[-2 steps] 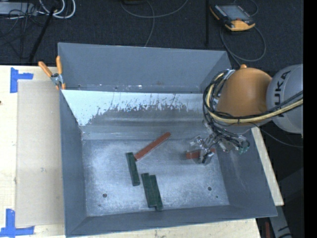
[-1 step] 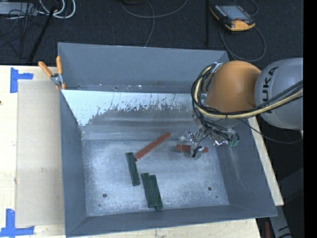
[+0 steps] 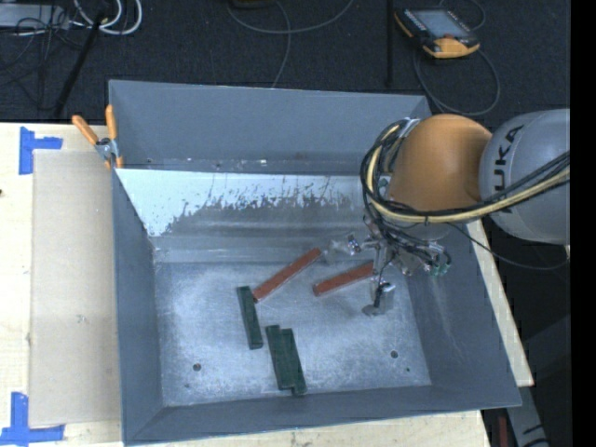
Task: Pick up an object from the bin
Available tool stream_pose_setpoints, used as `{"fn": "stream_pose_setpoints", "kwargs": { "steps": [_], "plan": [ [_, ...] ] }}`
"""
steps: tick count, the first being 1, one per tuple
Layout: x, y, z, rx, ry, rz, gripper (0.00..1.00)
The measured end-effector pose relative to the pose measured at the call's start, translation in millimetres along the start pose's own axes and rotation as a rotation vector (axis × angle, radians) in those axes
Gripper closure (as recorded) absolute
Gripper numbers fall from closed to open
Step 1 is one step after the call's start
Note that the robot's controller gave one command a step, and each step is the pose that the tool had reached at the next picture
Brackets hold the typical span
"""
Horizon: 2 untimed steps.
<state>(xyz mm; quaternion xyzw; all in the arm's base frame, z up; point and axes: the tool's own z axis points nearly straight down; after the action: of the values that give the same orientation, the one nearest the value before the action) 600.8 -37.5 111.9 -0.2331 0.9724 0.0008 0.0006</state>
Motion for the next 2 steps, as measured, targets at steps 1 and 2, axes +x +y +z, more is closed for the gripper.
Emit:
{"fn": "stream_pose_setpoints", "kwargs": {
  "steps": [1,2],
  "plan": [
    [-23.6,4.1,42.2,0.001,-0.003,0.098,0.00],
    [-23.1,3.0,40.9,0.002,-0.003,0.102,1.00]
  ]
}}
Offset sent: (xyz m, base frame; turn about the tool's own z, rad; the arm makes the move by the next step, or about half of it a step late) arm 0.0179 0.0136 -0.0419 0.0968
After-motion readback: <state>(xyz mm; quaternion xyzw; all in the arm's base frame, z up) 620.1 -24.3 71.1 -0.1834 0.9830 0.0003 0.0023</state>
